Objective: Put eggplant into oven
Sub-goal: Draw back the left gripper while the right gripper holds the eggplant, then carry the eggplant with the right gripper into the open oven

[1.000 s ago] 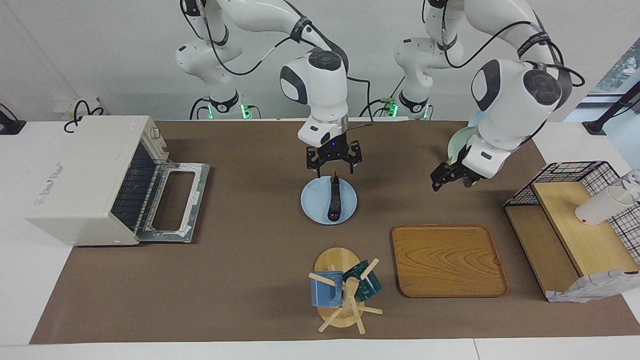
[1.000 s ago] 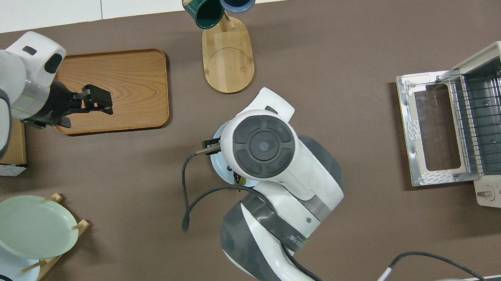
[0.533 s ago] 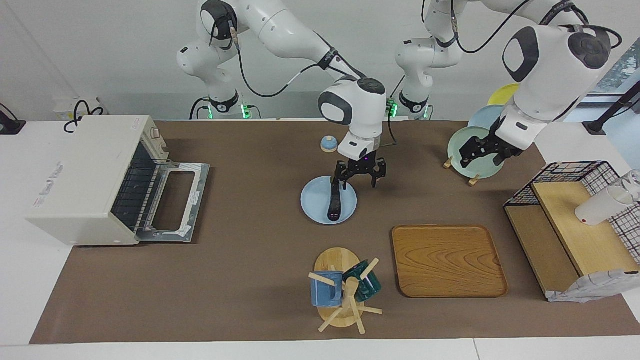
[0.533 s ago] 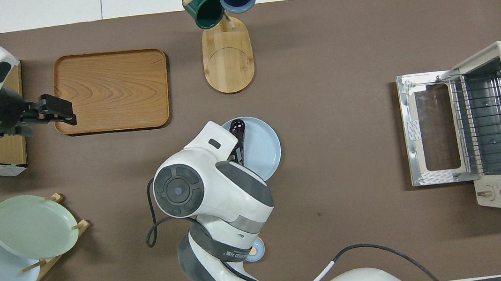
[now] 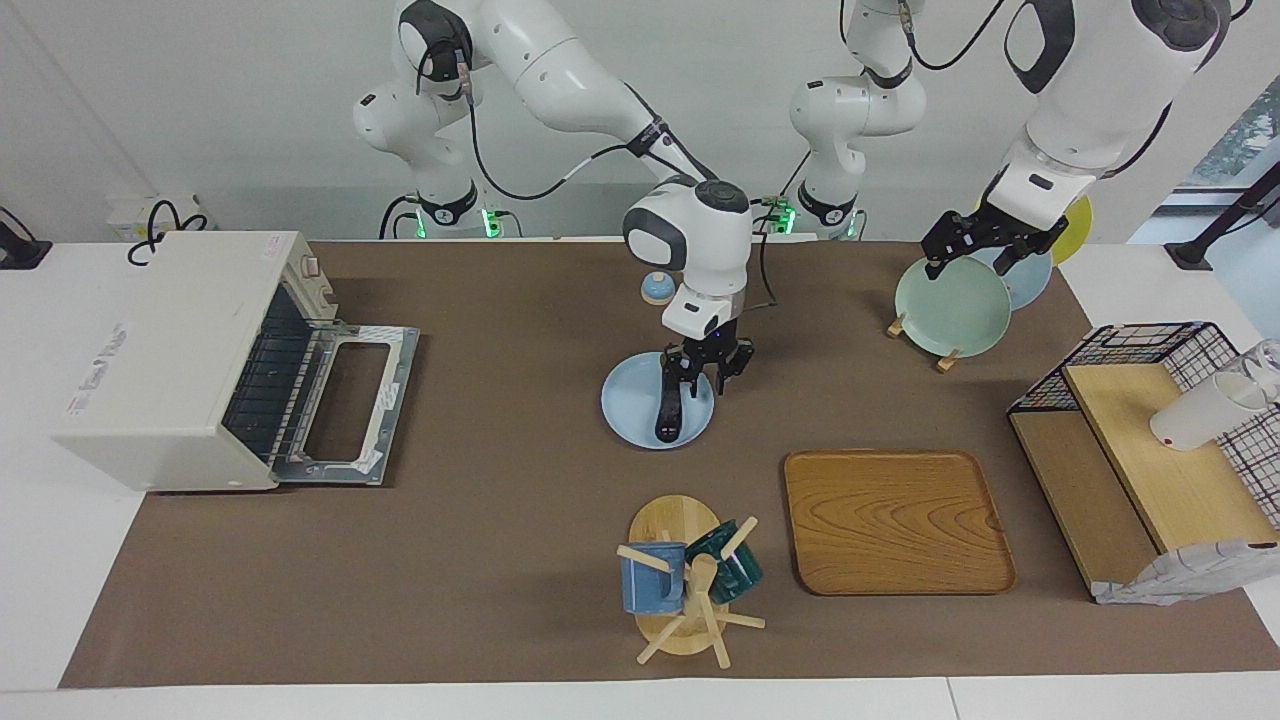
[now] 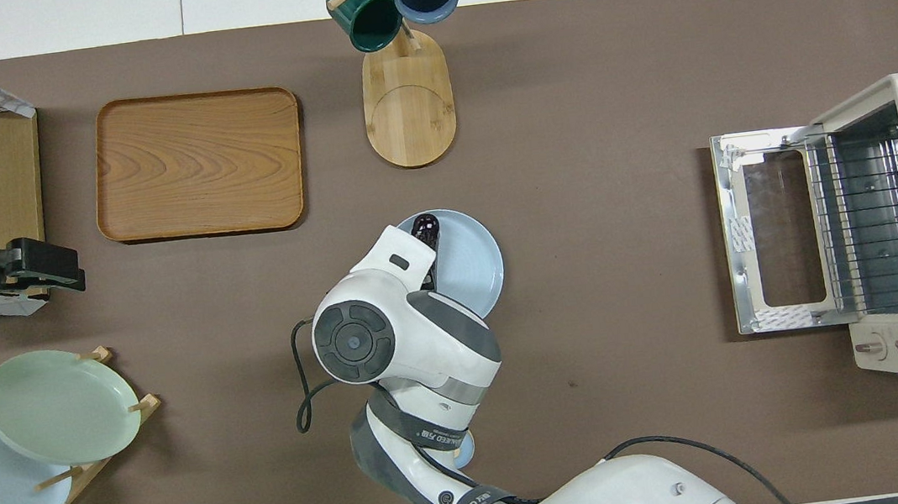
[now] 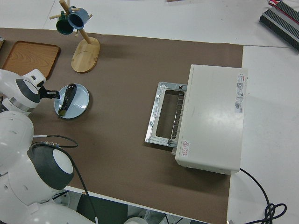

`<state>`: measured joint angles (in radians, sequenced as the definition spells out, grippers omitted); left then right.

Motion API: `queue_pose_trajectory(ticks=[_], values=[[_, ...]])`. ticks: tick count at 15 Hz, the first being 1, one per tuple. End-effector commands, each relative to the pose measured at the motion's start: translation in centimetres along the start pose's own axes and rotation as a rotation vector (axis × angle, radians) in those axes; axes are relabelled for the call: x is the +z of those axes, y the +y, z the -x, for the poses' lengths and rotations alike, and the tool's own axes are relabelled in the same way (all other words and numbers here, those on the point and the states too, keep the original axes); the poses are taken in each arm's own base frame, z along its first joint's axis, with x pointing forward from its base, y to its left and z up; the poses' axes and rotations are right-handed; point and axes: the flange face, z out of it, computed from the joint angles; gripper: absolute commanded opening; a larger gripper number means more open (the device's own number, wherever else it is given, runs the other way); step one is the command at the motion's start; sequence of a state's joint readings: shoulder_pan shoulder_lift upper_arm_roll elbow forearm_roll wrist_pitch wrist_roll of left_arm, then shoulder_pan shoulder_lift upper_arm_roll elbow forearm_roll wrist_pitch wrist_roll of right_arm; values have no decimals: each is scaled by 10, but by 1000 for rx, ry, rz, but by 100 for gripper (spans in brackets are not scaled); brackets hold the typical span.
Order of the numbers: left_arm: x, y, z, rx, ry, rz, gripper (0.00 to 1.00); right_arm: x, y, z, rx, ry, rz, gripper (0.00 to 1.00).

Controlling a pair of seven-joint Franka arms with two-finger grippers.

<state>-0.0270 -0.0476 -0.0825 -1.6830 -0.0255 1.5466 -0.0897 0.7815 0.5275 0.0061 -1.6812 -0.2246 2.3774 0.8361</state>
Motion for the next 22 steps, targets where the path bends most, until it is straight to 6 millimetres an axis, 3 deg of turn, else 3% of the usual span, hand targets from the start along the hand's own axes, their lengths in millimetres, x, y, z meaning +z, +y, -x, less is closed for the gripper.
queue_pose_trajectory(ticks=[1, 4, 6, 8, 9, 10, 13, 15, 18, 22], values=[[7, 0, -1, 23, 50, -13, 100, 1, 3, 9, -20, 6, -3, 44], [-11, 0, -20, 19, 79, -2, 100, 1, 2, 13, -20, 5, -7, 44], [-22, -2, -22, 20, 79, -4, 100, 10, 6, 21, -24, 11, -22, 44], [-20, -9, -18, 12, 55, -7, 100, 11, 8, 27, -28, 8, -23, 31], [-19, -8, -16, 15, 45, -8, 100, 12, 9, 27, -27, 6, -20, 19], [-17, -8, -15, 15, 41, -9, 100, 11, 7, 28, -30, 2, -16, 0], [-17, -11, -14, 8, 32, -9, 100, 1, -1, 31, -48, -21, 25, 0], [-17, -15, -14, 4, 29, -9, 100, -17, 1, 16, -76, -29, 131, 0], [-16, -15, -14, 4, 29, -9, 100, -48, 35, -12, -115, 3, 275, 0], [-14, -15, -14, 2, 26, -9, 100, -75, 140, -29, -153, -52, 313, 0]])
